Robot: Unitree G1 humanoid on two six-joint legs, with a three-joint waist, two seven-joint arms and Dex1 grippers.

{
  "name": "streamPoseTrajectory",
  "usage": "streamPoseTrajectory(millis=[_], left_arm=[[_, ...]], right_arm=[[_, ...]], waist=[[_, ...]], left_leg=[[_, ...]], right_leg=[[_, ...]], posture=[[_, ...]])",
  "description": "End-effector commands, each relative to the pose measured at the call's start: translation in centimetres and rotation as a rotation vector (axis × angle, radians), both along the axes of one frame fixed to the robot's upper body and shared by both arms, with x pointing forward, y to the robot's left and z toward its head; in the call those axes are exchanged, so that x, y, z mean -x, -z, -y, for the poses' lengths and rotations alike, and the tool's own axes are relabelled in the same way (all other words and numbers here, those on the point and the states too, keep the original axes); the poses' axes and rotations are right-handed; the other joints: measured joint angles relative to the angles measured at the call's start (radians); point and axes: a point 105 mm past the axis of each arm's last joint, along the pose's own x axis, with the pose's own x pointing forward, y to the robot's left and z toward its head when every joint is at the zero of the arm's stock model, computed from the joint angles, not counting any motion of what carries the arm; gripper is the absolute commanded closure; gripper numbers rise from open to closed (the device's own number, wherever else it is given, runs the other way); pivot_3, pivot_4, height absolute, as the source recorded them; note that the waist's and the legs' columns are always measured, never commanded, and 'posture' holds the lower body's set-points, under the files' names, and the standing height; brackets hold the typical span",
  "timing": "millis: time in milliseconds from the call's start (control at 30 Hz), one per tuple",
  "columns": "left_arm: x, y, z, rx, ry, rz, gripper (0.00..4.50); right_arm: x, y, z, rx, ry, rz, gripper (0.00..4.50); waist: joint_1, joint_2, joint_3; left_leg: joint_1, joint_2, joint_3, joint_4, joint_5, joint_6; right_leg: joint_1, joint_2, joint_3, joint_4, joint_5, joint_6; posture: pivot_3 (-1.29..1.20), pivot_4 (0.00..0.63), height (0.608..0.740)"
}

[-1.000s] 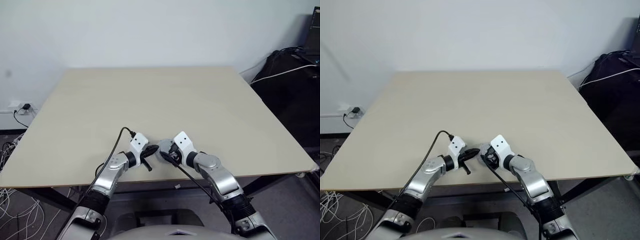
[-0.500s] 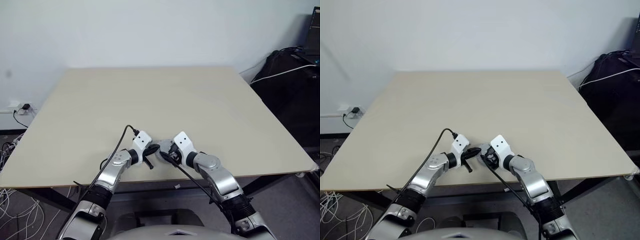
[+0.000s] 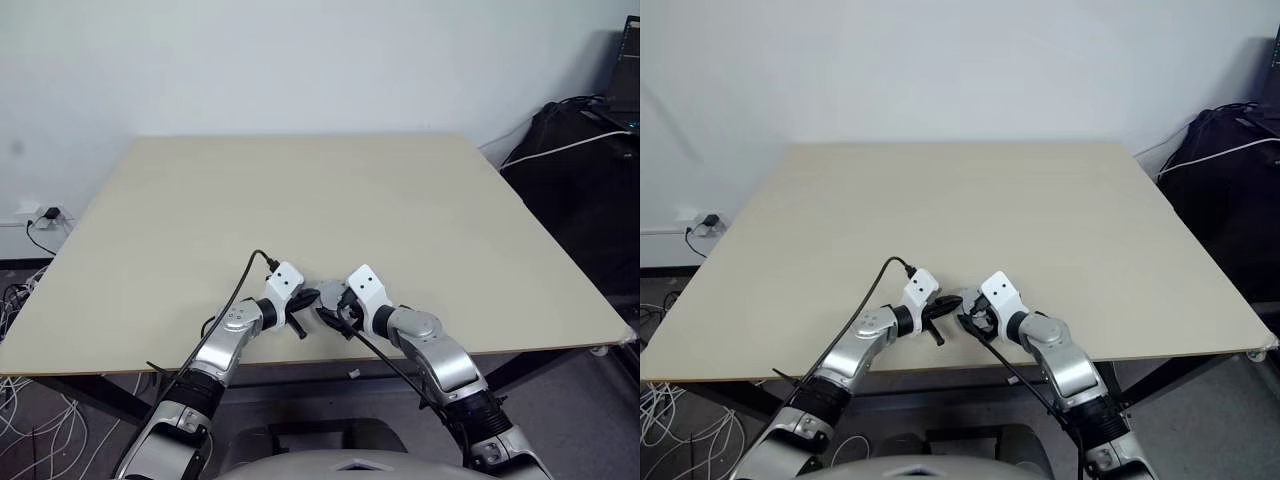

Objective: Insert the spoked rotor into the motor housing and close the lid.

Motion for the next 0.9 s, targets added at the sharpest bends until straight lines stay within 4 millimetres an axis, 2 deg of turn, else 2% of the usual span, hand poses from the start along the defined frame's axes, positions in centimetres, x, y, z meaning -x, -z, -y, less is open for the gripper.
streamPoseTrajectory(millis=[33, 267, 567, 900], left_arm=[[0.1, -0.3, 0.5, -0.007, 0.03, 0.008, 4.5], [0.2, -0.3, 0.5, -0.005, 0.033, 0.006, 4.5], [0.3, -0.4, 0.5, -0.002, 0.034, 0.006, 4.5], [0.4, -0.3, 0.4, -0.002, 0.031, 0.003, 4.5]], right_arm=[[0.2, -0.3, -0.9, -0.037, -0.012, 0.008, 0.03], [-0.2, -0.7, -1.1, -0.057, 0.012, 0.021, 0.03], [-1.2, -0.6, 0.0, -0.033, 0.072, 0.041, 0.03], [-1.6, -1.7, 1.0, -0.041, 0.06, 0.074, 0.03]], waist=[[0.0, 0.0, 0.0], [-0.001, 0.0, 0.0], [0.0, 0.0, 0.0], [0.002, 0.0, 0.0]], left_leg=[[0.0, 0.0, 0.0, 0.0, 0.0, 0.0], [0.0, 0.0, 0.0, 0.0, 0.0, -0.001], [0.0, 0.0, 0.0, 0.0, 0.001, -0.002], [0.0, -0.001, 0.0, 0.0, 0.001, -0.001]], right_leg=[[0.0, 0.0, 0.0, 0.0, 0.0, 0.0], [0.0, 0.0, 0.0, 0.0, 0.0, 0.0], [0.0, 0.0, 0.001, 0.0, 0.0, 0.0], [0.0, 0.0, 0.001, 0.0, 0.0, 0.0]], posture=[[0.0, 0.0, 0.74], [0.0, 0.0, 0.74], [0.0, 0.0, 0.74], [0.0, 0.0, 0.74]])
